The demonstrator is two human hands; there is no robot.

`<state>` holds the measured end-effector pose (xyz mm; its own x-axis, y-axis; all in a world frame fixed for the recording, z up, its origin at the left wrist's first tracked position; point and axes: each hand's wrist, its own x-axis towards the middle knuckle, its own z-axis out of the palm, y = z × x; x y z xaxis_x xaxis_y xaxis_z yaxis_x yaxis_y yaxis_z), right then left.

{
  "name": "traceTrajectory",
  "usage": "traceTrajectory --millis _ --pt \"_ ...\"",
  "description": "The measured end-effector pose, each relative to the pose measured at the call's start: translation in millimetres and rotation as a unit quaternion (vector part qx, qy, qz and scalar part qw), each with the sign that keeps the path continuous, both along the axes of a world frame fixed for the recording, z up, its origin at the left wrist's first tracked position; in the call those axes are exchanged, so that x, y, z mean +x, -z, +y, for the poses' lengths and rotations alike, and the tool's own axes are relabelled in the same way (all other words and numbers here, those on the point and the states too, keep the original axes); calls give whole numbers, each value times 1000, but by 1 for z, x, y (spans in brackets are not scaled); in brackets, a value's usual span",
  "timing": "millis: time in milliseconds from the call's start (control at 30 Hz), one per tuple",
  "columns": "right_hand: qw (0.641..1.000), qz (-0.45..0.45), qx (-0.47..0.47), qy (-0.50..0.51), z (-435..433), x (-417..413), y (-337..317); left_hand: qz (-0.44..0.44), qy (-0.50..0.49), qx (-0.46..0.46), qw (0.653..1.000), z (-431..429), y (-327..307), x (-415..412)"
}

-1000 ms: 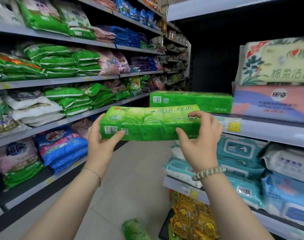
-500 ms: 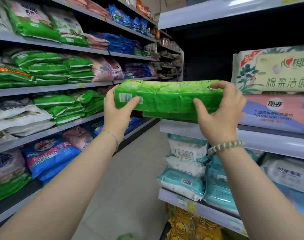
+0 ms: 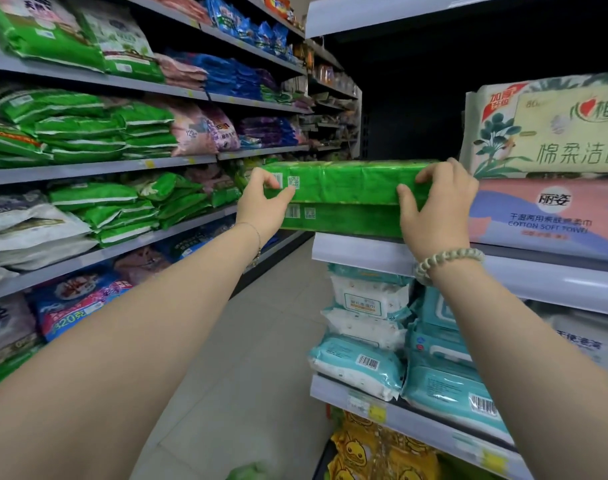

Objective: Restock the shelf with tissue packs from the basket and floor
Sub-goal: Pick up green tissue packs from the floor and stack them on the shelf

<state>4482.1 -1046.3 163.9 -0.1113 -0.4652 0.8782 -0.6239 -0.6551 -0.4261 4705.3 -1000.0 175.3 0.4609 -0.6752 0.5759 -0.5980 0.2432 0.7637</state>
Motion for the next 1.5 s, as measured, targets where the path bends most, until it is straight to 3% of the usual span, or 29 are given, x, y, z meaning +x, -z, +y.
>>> traceTrajectory --millis 167,367,833,1033,1333,1500 --pt "998 39 19 43 4 2 8 -103 27 84 991 3 7 8" --pt "994 86 0 69 26 12 20 -197 -50 145 968 16 22 11" --pt "963 262 -29 -51 71 54 74 -393 -83 194 895 74 74 16" --pt "950 297 -4 -93 90 78 117 -423 -74 214 878 97 116 22" --pt "915 374 68 -138 116 105 206 -370 -18 323 871 135 219 32" --pt "889 412 135 -149 127 114 256 -370 -21 373 851 146 264 34"
